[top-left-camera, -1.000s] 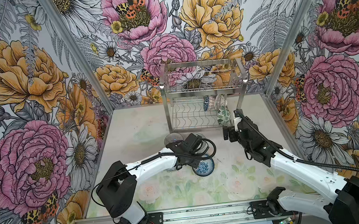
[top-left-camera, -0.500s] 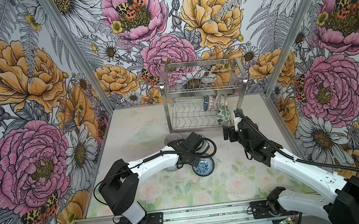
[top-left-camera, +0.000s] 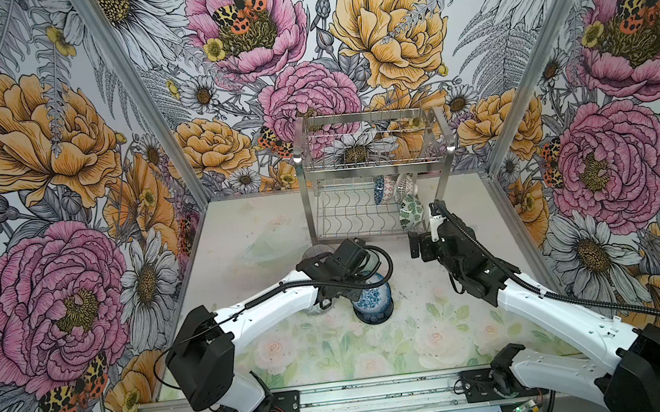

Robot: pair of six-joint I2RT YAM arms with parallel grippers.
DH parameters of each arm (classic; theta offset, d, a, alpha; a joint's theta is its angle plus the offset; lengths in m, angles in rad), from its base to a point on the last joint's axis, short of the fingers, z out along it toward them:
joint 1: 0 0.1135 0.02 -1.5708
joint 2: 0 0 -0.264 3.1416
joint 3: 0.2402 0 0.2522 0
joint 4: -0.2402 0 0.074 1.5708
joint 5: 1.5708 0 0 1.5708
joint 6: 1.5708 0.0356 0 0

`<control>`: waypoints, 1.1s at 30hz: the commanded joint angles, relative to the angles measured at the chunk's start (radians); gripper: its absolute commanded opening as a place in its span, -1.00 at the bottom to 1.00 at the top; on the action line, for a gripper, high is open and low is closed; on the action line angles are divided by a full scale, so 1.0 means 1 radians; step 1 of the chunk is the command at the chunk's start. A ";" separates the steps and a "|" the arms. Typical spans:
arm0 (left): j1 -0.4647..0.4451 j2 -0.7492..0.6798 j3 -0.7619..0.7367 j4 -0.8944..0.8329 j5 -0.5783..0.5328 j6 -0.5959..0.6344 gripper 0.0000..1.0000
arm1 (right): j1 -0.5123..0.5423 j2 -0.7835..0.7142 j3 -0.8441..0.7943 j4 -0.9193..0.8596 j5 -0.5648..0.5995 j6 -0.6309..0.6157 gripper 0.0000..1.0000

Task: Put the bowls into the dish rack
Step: 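Grasp the blue rose bowl rim with left gripper and lift it, then hold the blue rose bowl up while right gripper closes on its rim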

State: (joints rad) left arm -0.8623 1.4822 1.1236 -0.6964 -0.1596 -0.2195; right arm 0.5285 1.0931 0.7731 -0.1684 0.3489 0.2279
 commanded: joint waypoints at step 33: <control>0.124 -0.181 -0.081 0.666 -0.173 -0.001 -1.00 | 0.170 0.308 0.327 0.081 -0.176 0.227 0.21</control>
State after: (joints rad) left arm -0.7307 1.3235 1.0504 -0.1261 -0.3553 -0.2245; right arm 0.6952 1.3880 1.1088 -0.1829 0.1455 0.3882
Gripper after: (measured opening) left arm 0.077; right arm 0.665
